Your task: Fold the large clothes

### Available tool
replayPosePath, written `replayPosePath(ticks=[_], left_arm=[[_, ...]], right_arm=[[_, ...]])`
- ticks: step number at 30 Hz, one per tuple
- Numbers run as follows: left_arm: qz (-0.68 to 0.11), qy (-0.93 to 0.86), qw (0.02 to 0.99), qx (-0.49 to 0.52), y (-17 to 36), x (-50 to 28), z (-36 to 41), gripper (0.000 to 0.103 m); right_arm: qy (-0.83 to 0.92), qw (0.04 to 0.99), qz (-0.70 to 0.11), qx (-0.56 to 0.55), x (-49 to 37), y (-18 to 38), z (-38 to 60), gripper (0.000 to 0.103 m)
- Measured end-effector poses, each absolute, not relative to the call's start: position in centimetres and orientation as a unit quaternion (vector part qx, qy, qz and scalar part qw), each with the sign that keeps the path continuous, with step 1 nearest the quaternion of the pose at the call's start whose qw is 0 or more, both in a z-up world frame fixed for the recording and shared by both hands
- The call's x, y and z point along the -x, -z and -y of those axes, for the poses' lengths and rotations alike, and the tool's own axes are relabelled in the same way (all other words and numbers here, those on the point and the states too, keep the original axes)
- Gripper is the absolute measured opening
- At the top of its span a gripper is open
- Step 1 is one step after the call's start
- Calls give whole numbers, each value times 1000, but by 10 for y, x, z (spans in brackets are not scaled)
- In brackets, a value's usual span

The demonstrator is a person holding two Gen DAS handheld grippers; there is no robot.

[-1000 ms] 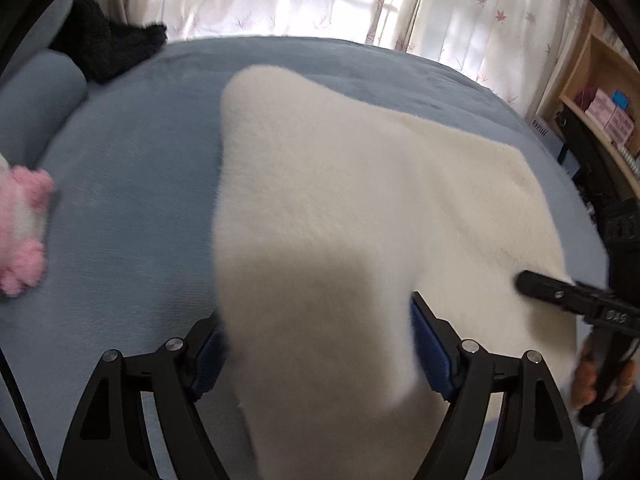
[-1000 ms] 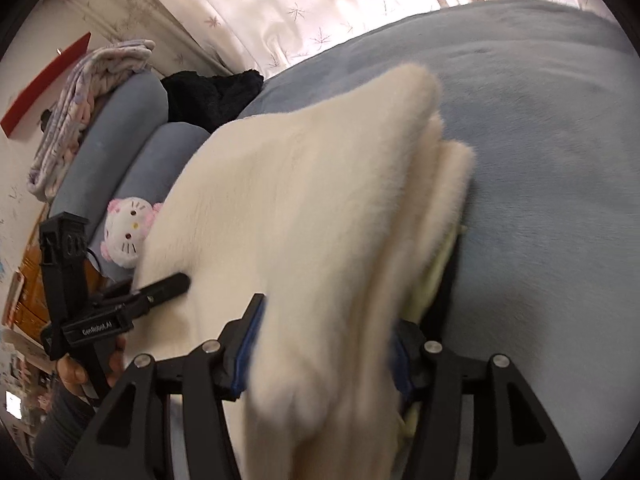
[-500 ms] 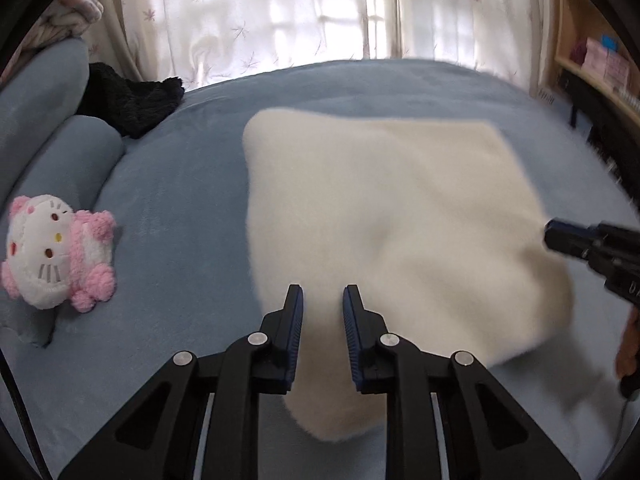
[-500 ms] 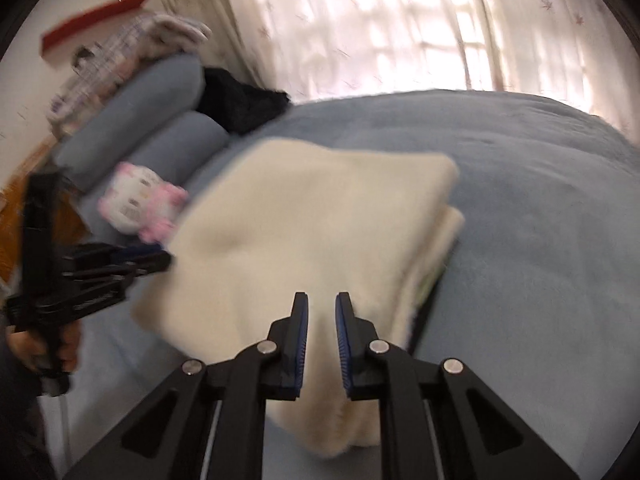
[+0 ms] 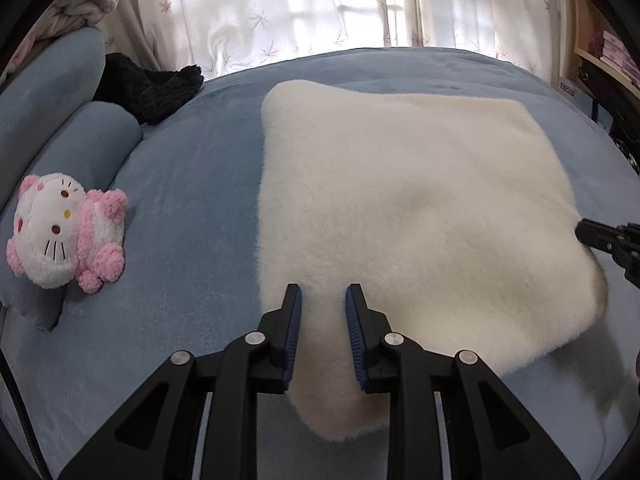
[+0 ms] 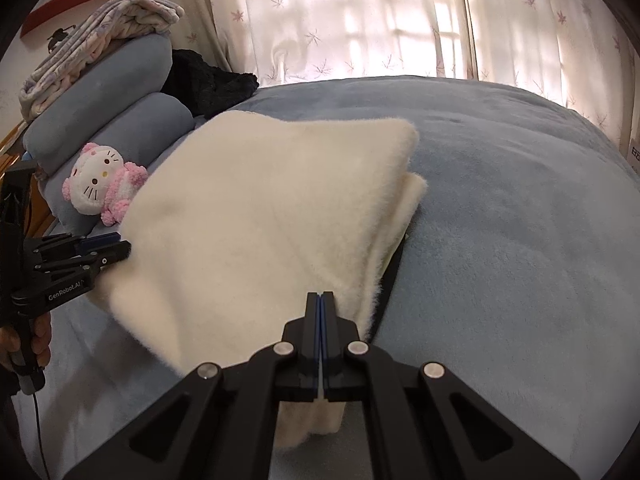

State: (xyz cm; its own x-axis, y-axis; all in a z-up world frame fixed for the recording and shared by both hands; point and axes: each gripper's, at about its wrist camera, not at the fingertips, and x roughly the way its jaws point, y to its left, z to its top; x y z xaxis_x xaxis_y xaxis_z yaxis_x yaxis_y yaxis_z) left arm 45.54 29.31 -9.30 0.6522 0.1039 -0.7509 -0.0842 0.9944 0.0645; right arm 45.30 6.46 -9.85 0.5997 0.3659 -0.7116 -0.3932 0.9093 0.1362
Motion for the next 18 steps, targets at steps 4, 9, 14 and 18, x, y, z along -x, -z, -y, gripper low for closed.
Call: replayPosePath(ticks=[4, 9, 14, 18], left_arm=[[-429, -75, 900, -10, 88, -451, -290, 50], [-444, -73, 893, 18, 74, -427, -282, 60], [-453, -72, 889, 10, 63, -391, -259, 79], [-465, -66, 882, 40, 58, -358, -242, 81]], right_arm=[[-194, 884, -425, 16, -445, 90, -60, 4], [-184, 882, -433, 17, -418, 66, -44, 4], [-171, 885, -434, 16, -383, 39, -23, 4], [-150, 875, -460, 4, -354, 33, -5, 4]])
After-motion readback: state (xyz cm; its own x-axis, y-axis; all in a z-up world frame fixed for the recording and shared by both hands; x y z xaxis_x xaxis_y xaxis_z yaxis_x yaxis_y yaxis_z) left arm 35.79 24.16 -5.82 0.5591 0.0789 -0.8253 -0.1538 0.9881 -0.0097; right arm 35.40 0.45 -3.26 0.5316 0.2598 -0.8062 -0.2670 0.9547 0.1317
